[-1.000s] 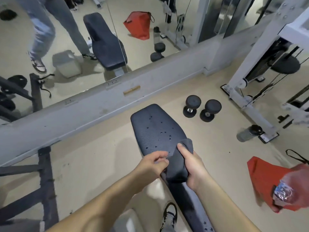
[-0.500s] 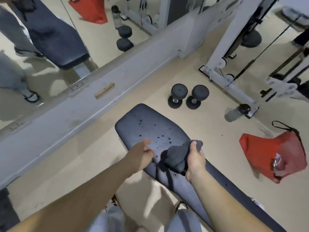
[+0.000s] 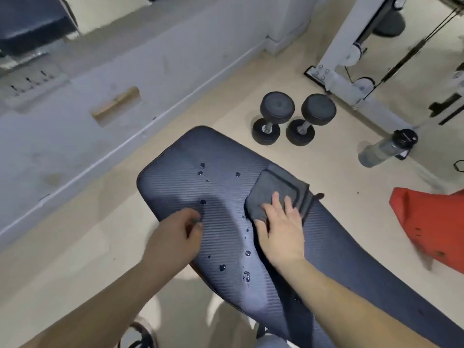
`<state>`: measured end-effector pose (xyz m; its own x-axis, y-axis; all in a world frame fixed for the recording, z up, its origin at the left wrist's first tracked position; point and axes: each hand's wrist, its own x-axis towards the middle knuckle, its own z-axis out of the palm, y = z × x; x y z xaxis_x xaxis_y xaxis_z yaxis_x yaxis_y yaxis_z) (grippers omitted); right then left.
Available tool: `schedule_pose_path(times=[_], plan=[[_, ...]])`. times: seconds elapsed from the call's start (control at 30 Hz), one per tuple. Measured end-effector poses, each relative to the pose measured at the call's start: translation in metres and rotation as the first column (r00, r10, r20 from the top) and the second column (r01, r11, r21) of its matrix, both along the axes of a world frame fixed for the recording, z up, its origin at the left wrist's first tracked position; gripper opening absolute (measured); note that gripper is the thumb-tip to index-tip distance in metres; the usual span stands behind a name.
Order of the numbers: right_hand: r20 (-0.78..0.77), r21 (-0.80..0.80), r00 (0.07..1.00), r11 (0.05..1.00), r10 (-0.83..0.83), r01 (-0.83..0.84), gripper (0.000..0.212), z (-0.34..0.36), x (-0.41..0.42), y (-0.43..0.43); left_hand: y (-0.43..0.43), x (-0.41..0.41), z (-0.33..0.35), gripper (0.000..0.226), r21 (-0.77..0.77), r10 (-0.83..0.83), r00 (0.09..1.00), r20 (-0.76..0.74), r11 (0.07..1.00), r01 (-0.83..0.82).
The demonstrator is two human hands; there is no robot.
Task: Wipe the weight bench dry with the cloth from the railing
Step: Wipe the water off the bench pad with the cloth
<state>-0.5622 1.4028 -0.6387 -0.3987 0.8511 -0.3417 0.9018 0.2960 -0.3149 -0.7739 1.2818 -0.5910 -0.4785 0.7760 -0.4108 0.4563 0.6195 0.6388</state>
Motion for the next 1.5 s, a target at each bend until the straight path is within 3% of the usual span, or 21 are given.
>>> schedule_pose_path(times=[0.07, 0.23, 0.4, 0.57, 0.7, 0.87, 1.03, 1.17, 1.23, 1.33, 1.4, 1.5], plan=[[-0.023, 0.109, 1.0, 0.994, 0.017, -0.014, 0.056, -0.018, -0.011, 0.002, -0.004, -0.013, -0.026, 0.006, 0.037, -0.066, 0.984, -0.168, 0.997, 0.073], [0.045, 0.191, 0.99, 0.972, 0.131, -0.138, 0.063, -0.031, -0.06, 0.064, -0.007, -0.019, -0.069, 0.019, 0.09, -0.084, 0.908, -0.41, 0.987, 0.132], [0.072, 0.267, 0.984, 0.948, 0.162, -0.175, 0.063, -0.042, -0.074, 0.068, -0.002, -0.012, -0.085, 0.022, 0.092, -0.013, 0.851, -0.525, 0.993, 0.072], [0.065, 0.168, 0.969, 0.955, 0.238, -0.246, 0.06, -0.025, -0.058, 0.021, -0.024, -0.001, -0.082, 0.014, 0.21, 0.059, 0.904, -0.424, 0.977, 0.034], [0.054, 0.055, 0.947, 0.946, 0.317, -0.319, 0.058, -0.005, -0.038, -0.04, -0.045, 0.0, -0.077, 0.006, 0.191, -0.045, 0.918, -0.394, 0.973, 0.13], [0.104, -0.007, 0.918, 0.924, 0.382, -0.383, 0.061, 0.007, -0.022, -0.082, -0.054, -0.002, -0.077, 0.025, 0.182, -0.009, 0.895, -0.445, 0.978, 0.1], [0.175, -0.001, 0.889, 0.903, 0.424, -0.431, 0.062, 0.009, -0.021, -0.056, -0.063, -0.013, -0.088, 0.033, 0.214, -0.085, 0.865, -0.495, 0.953, 0.216], [0.167, 0.084, 0.927, 0.932, 0.336, -0.353, 0.066, -0.011, -0.048, -0.006, -0.064, -0.039, -0.085, 0.036, 0.204, -0.144, 0.868, -0.475, 0.942, 0.268], [0.141, 0.132, 0.956, 0.952, 0.258, -0.276, 0.066, -0.021, -0.079, 0.014, -0.063, -0.047, -0.086, 0.045, 0.205, -0.122, 0.891, -0.436, 0.951, 0.231], [0.115, 0.176, 0.973, 0.96, 0.201, -0.219, 0.066, -0.032, -0.134, 0.032, -0.057, -0.055, -0.089, 0.079, 0.189, -0.079, 0.931, -0.355, 0.97, 0.154], [0.101, 0.175, 0.969, 0.954, 0.227, -0.242, 0.065, -0.036, -0.164, 0.038, -0.054, -0.062, -0.088, 0.097, 0.19, -0.065, 0.947, -0.313, 0.973, 0.13], [0.115, 0.184, 0.937, 0.92, 0.329, -0.346, 0.062, -0.032, -0.179, 0.032, -0.054, -0.068, -0.086, 0.107, 0.218, -0.065, 0.958, -0.28, 0.967, 0.13]])
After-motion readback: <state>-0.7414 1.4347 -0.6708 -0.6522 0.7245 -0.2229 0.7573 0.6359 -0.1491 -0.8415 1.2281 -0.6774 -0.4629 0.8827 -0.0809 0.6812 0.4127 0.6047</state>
